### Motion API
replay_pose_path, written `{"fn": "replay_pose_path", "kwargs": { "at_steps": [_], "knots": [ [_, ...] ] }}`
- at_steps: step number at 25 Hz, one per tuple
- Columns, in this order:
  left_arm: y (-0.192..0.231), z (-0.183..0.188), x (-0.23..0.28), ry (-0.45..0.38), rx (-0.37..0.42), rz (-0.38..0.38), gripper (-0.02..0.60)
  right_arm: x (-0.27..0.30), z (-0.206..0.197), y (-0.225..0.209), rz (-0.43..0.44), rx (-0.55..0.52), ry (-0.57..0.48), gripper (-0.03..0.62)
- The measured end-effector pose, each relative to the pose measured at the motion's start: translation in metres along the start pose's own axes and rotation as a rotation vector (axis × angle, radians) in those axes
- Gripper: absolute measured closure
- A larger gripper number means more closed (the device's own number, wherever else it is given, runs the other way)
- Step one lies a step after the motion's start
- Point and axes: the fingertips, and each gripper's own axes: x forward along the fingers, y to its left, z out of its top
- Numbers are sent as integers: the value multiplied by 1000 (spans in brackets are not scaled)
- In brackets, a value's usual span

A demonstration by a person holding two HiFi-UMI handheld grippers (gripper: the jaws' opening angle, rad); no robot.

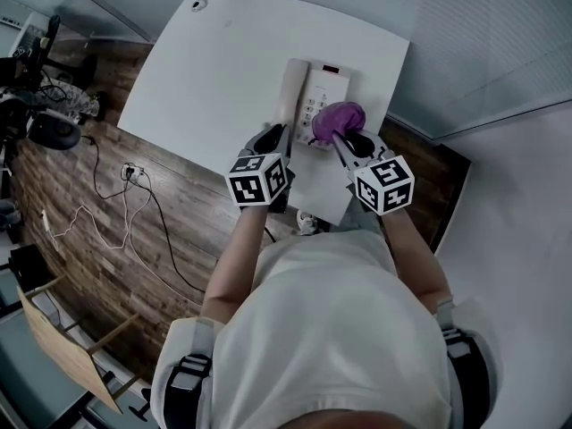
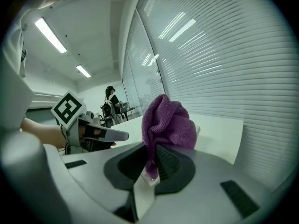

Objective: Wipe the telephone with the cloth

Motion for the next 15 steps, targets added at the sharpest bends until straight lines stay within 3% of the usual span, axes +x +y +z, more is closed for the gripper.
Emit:
{"fn": "replay_pose_path", "kwargs": {
  "at_steps": [1,3,10,15],
  "knots": [
    [1,1,5,7,11,11,543,0,0,-4,-4,6,-2,548],
    [2,4,14,25,49,29,423,-2,1,-11,-9,22,-7,548],
    [11,15,43,60,139,96,335,-6,1,-27,-20,64,-18,548],
    [15,20,60,88,179,130,322,-7,4,-32,-12,76,-29,548]
  ]
}}
